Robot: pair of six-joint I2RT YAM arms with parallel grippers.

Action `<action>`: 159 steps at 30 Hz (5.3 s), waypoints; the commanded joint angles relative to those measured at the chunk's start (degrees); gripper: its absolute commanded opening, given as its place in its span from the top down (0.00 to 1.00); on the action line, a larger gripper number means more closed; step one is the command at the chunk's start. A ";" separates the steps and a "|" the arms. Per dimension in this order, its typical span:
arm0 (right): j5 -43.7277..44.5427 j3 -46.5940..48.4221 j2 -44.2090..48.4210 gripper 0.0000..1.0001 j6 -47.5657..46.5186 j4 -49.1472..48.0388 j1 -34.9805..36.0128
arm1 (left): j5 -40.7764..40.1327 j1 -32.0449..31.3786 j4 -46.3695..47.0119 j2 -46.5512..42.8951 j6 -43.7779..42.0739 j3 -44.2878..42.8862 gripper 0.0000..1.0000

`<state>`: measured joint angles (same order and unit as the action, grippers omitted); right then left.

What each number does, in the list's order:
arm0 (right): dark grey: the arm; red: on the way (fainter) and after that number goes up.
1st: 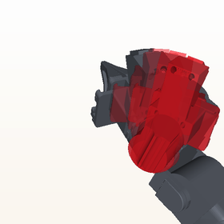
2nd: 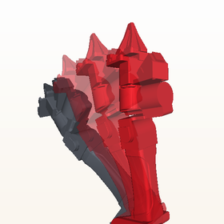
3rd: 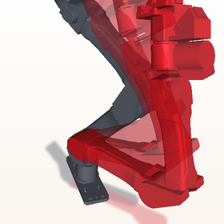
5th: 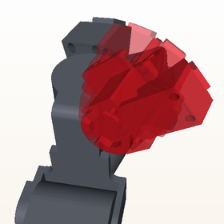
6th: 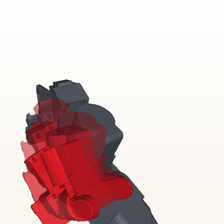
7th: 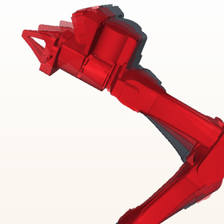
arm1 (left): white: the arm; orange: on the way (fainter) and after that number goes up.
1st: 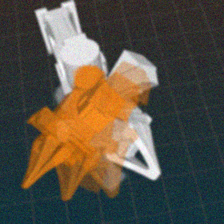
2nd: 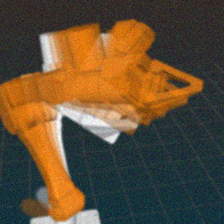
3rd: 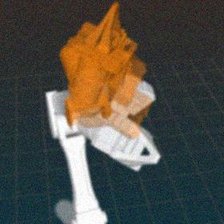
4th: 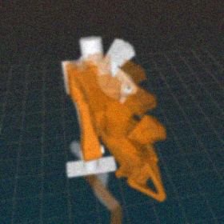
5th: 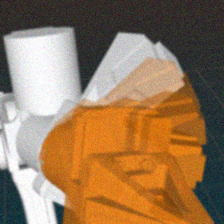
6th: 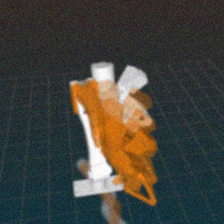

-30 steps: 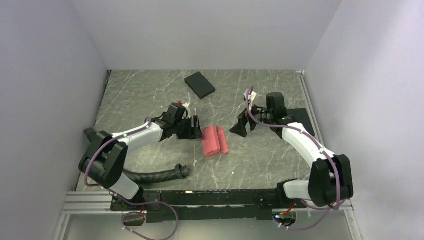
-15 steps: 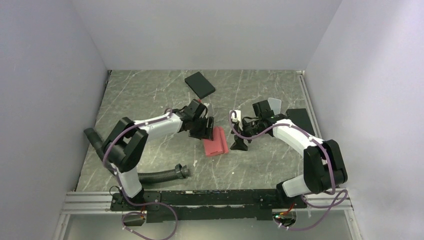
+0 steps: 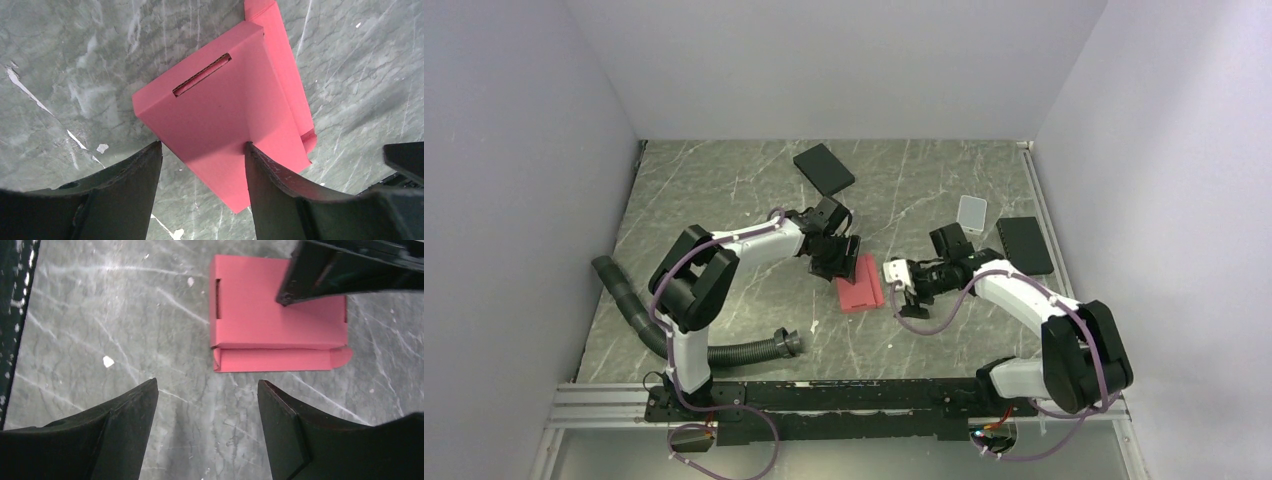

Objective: Fold the paper box
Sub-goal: Close the paper box at the center of the board.

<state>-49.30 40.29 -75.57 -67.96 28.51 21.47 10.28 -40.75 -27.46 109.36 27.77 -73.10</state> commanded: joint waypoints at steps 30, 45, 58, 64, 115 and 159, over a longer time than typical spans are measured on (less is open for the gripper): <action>16.56 1.82 -9.77 0.63 -0.34 -10.04 11.13 | -1.30 -0.54 0.31 1.08 -4.64 5.39 0.35; 14.75 4.38 -10.73 1.00 -0.97 -5.72 11.16 | -1.89 -0.55 0.26 0.16 -5.51 6.12 0.35; 8.19 9.11 -11.17 1.00 -2.94 6.73 11.98 | -3.86 -0.55 -0.56 -0.92 -9.43 5.35 0.34; 10.55 8.01 -11.26 1.00 -1.68 5.89 14.77 | -4.04 -0.53 -0.49 -0.93 -10.42 5.50 0.34; 8.74 16.54 -21.09 1.00 24.41 7.72 19.53 | -0.96 0.55 12.96 -9.62 -8.56 19.33 0.35; 8.91 18.12 -22.58 1.00 39.97 1.18 21.88 | 4.38 4.06 22.19 -13.37 -4.76 26.72 0.35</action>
<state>-41.43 55.51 -98.28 -30.39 30.22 42.09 16.36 -36.95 -3.20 95.46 21.96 -48.82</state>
